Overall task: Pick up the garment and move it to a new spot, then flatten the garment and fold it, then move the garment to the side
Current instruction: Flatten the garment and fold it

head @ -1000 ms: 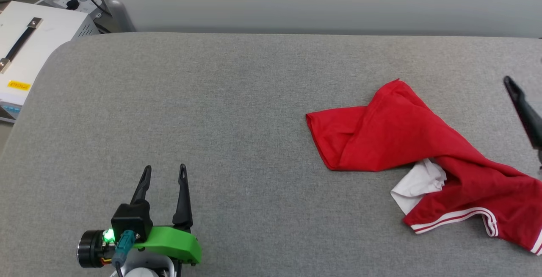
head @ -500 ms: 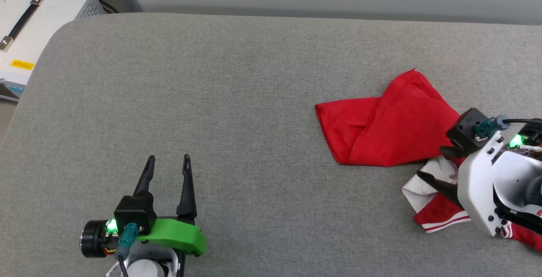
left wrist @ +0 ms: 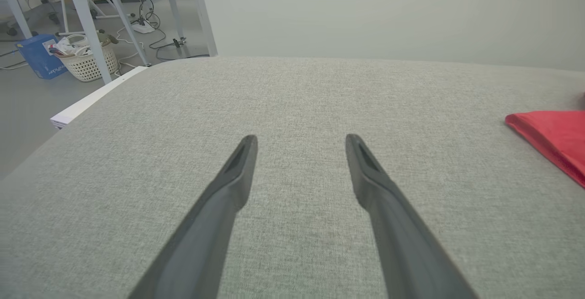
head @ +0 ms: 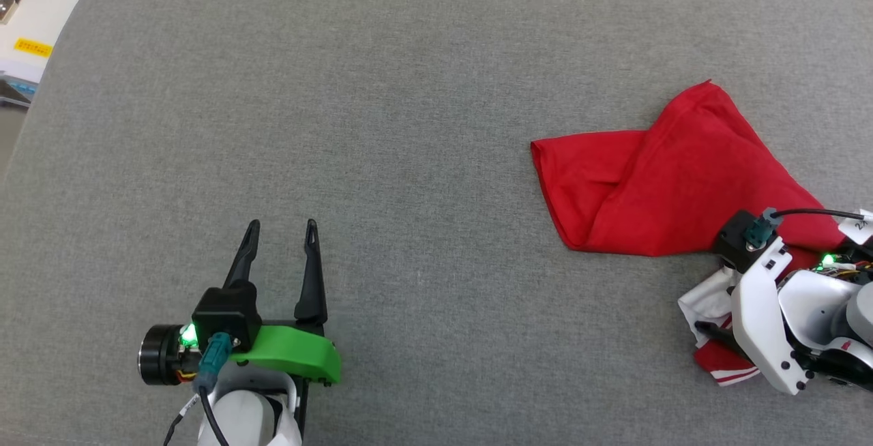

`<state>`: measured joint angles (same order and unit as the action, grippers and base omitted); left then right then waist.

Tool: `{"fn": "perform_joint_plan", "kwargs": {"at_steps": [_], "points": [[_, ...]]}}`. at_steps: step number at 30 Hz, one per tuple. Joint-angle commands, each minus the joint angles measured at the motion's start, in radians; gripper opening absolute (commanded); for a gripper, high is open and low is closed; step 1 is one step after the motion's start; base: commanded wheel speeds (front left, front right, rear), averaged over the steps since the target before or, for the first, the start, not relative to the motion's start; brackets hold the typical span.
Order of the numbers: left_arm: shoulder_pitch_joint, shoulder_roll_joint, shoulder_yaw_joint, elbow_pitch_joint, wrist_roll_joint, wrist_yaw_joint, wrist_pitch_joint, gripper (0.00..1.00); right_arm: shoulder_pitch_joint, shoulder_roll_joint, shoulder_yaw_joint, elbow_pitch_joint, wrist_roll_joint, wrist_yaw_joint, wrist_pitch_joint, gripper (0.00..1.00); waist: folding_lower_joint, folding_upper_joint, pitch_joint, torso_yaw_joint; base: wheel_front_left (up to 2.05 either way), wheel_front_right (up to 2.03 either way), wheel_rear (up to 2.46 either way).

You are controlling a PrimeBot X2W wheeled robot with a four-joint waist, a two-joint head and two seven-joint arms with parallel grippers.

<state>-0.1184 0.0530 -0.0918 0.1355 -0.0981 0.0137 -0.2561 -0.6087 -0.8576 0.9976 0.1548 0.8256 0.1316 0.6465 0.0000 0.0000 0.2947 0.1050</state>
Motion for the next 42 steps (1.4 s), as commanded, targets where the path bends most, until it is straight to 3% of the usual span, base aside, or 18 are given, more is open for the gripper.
{"fn": "perform_joint_plan", "kwargs": {"at_steps": [1, 2, 3, 7, 14, 20, 25, 33, 35, 36, 37, 42], "points": [[-0.012, -0.003, 0.003, 0.004, -0.008, 0.007, -0.006, 1.00, 0.018, 0.019, 0.036, 0.030, 0.006, -0.001, 0.000, 1.00, 0.0000, 0.0000, 0.001, 0.005, 0.00, 0.00, 0.00], [-0.010, -0.003, 0.005, 0.006, -0.008, 0.008, -0.006, 1.00, 0.016, 0.028, 0.039, 0.030, 0.022, -0.001, -0.025, 0.40, 0.0000, 0.0000, -0.004, 0.003, 0.00, 0.00, 0.00], [-0.007, -0.003, 0.007, 0.008, -0.008, 0.008, -0.006, 1.00, 0.014, 0.036, 0.037, 0.030, 0.034, -0.001, -0.053, 0.00, 0.0000, 0.0000, -0.010, 0.002, 0.00, 0.00, 0.00], [0.008, -0.003, 0.017, 0.016, -0.009, 0.009, -0.006, 1.00, -0.018, 0.041, 0.027, 0.006, 0.029, -0.001, -0.201, 0.00, 0.0000, 0.0000, -0.055, -0.010, 0.00, 0.00, 0.00], [0.044, -0.003, 0.027, 0.016, 0.000, 0.002, -0.006, 1.00, -0.039, 0.009, -0.081, -0.122, 0.047, -0.001, -0.414, 0.00, 0.0000, 0.0000, -0.133, -0.030, 0.00, 0.00, 0.00], [0.058, -0.003, 0.038, 0.010, 0.006, -0.006, -0.006, 1.00, -0.042, -0.021, -0.190, -0.219, 0.014, -0.001, -0.496, 0.00, 0.0000, 0.0000, -0.149, -0.031, 0.00, 0.00, 0.00], [0.052, -0.003, 0.033, 0.001, 0.003, -0.005, -0.006, 1.00, -0.070, 0.010, -0.219, -0.281, -0.034, -0.001, -0.497, 0.00, 0.0000, 0.0000, -0.126, -0.014, 0.00, 0.00, 0.00], [0.015, -0.003, 0.022, 0.003, -0.020, 0.006, -0.006, 1.00, -0.225, 0.189, -0.058, -0.251, -0.081, -0.001, -0.482, 0.00, 0.0000, 0.0000, -0.067, 0.032, 0.00, 0.00, 0.00], [0.006, -0.003, 0.018, 0.005, -0.026, 0.009, -0.006, 1.00, -0.272, 0.254, 0.023, -0.210, -0.072, -0.001, -0.486, 0.00, 0.0000, 0.0000, -0.051, 0.044, 0.00, 0.00, 0.00], [-0.002, -0.003, 0.015, 0.007, -0.033, 0.015, -0.006, 1.00, -0.330, 0.329, 0.163, -0.148, -0.074, -0.001, -0.494, 0.00, 0.0000, 0.0000, -0.031, 0.057, 0.00, 0.00, 0.00], [-0.005, -0.003, 0.014, 0.008, -0.036, 0.017, -0.006, 1.00, -0.341, 0.359, 0.212, -0.123, -0.059, -0.001, -0.502, 0.00, 0.0000, 0.0000, -0.024, 0.061, 0.00, 0.00, 0.00], [-0.018, -0.003, 0.012, 0.009, -0.044, 0.023, -0.006, 1.00, -0.320, 0.469, 0.281, -0.012, -0.026, -0.001, -0.487, 0.00, 0.0000, 0.0000, 0.002, 0.076, 0.00, 0.00, 0.00]]}}
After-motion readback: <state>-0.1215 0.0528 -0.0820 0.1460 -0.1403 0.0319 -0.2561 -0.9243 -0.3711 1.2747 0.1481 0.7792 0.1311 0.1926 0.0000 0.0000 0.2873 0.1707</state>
